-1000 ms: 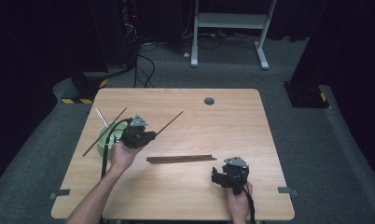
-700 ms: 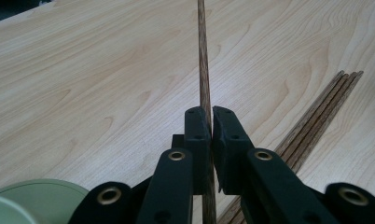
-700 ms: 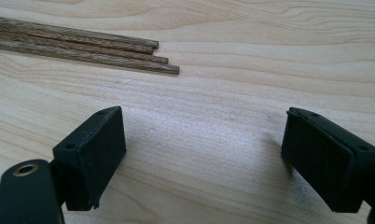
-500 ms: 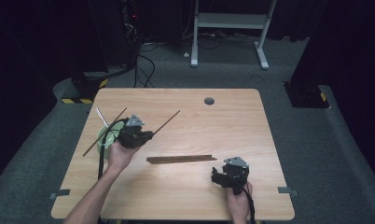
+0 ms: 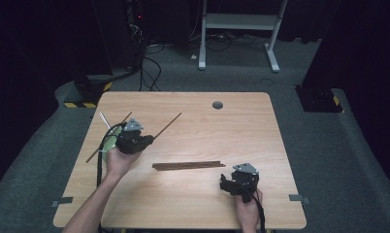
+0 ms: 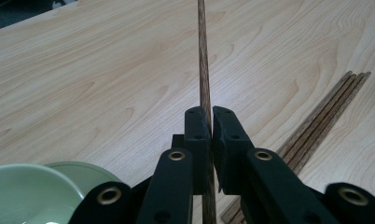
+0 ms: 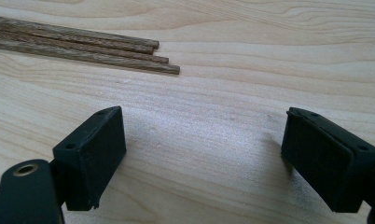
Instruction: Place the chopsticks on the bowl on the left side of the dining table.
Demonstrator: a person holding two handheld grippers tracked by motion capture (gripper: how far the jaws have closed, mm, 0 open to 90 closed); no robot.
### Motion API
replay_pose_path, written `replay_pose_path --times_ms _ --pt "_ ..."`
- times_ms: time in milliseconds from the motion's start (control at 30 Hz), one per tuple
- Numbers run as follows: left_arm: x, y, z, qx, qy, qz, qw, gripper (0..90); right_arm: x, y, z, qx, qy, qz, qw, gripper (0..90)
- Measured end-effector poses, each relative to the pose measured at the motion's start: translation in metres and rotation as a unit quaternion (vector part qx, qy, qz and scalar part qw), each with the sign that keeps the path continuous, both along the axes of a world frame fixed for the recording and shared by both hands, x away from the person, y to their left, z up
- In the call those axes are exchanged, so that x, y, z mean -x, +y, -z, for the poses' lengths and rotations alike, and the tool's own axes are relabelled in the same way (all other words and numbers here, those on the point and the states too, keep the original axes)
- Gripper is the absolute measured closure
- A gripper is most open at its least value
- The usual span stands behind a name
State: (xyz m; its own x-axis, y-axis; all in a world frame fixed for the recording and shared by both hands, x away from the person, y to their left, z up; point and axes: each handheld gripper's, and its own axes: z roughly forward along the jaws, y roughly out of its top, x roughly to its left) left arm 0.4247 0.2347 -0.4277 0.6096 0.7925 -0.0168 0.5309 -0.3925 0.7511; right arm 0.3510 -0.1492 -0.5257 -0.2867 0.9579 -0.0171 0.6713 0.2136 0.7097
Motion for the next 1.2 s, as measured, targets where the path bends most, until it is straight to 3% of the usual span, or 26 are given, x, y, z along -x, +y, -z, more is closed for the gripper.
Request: replay_pose_path --times_ms 1200 --pt "0.015 0.049 -0.004 -0.001 -0.004 -0.068 0.9977 84.8 0.0 0.0 0.0 0.0 0.0 0.0 1.0 13.3"
